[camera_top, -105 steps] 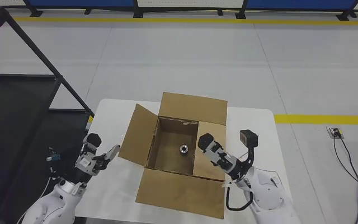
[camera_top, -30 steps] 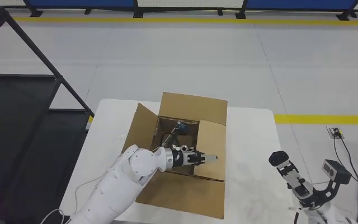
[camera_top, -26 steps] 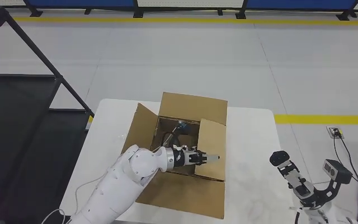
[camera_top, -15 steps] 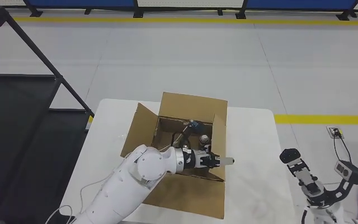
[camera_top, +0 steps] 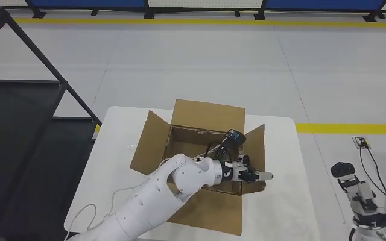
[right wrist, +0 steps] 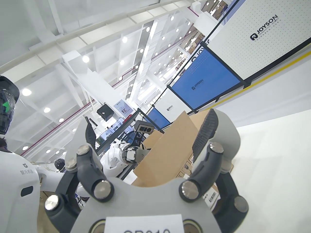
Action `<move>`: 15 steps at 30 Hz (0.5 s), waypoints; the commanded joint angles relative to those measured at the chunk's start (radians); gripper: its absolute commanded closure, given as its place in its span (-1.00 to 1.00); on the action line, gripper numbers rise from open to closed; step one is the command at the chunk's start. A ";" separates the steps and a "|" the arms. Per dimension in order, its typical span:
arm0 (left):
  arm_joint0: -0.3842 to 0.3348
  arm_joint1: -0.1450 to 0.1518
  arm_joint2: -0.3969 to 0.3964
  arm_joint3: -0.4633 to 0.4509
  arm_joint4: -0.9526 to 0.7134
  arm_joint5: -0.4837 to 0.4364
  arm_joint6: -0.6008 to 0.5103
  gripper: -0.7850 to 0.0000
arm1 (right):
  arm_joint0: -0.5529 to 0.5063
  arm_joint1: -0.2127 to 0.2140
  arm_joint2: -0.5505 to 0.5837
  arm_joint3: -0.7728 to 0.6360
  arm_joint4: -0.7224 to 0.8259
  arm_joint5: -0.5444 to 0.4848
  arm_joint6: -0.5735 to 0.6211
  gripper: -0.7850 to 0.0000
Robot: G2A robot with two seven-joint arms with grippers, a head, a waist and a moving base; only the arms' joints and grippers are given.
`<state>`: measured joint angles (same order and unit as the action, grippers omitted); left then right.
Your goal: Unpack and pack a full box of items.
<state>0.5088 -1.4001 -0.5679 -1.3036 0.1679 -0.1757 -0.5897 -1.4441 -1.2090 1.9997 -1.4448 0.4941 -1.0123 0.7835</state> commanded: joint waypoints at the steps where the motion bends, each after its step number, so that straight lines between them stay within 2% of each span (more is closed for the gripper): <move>1: -0.017 -0.021 0.026 0.034 0.010 0.004 0.018 -1.00 | 0.009 -0.001 0.009 0.018 0.025 0.000 0.024 -1.00; 7: -0.072 -0.082 0.086 0.140 0.015 0.020 0.017 -1.00 | 0.036 0.001 -0.004 0.063 0.011 0.000 0.024 -1.00; 15: -0.114 -0.151 0.116 0.267 -0.029 -0.001 0.005 -1.00 | 0.070 0.009 -0.018 0.107 0.008 0.000 0.024 -1.00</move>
<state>0.3979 -1.5436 -0.4543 -1.0520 0.1423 -0.1741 -0.5834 -1.3764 -1.2016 1.9833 -1.3383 0.5011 -1.0123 0.8078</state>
